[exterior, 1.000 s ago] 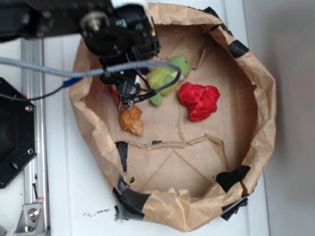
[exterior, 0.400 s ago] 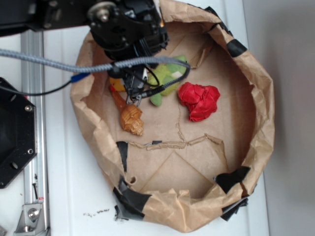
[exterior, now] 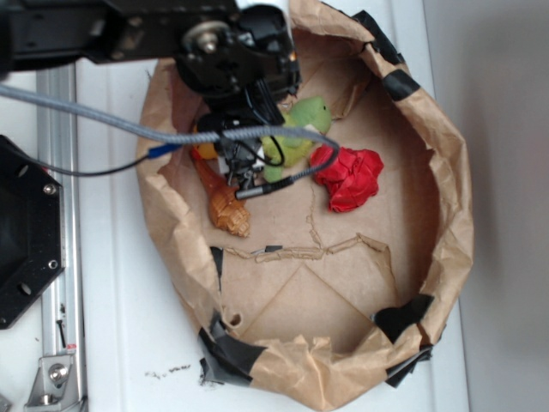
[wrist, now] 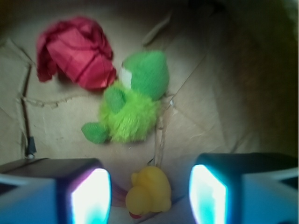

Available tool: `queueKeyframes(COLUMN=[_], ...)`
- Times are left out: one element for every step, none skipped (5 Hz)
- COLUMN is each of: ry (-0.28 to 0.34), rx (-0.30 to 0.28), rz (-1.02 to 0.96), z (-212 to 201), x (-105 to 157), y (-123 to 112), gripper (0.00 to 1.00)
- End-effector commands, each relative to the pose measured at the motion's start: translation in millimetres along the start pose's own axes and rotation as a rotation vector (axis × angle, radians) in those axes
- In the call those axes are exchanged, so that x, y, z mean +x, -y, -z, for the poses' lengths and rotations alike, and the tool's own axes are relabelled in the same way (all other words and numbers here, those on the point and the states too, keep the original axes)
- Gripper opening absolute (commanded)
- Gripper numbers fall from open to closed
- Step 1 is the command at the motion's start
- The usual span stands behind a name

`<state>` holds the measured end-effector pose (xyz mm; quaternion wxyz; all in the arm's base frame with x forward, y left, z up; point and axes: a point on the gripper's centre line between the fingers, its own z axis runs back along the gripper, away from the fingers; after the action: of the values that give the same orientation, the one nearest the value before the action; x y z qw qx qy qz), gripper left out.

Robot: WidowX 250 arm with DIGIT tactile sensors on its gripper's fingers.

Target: Grab the yellow duck.

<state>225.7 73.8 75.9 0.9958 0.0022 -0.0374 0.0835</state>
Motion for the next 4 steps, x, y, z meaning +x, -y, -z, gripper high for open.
queueKeyframes(ry=[-0.094, -0.112, -0.117, -0.097], rx=[-0.039, -0.030, -0.018, -0.021], rz=[0.036, 0.041, 0.052, 0.053], z=[2.4, 2.5, 5.9, 14.6], x=[-15.9, -22.5, -25.1, -22.0], y=[-11.6, -14.6, -18.9, -26.7], gripper=[1.00, 1.00, 1.00, 1.00])
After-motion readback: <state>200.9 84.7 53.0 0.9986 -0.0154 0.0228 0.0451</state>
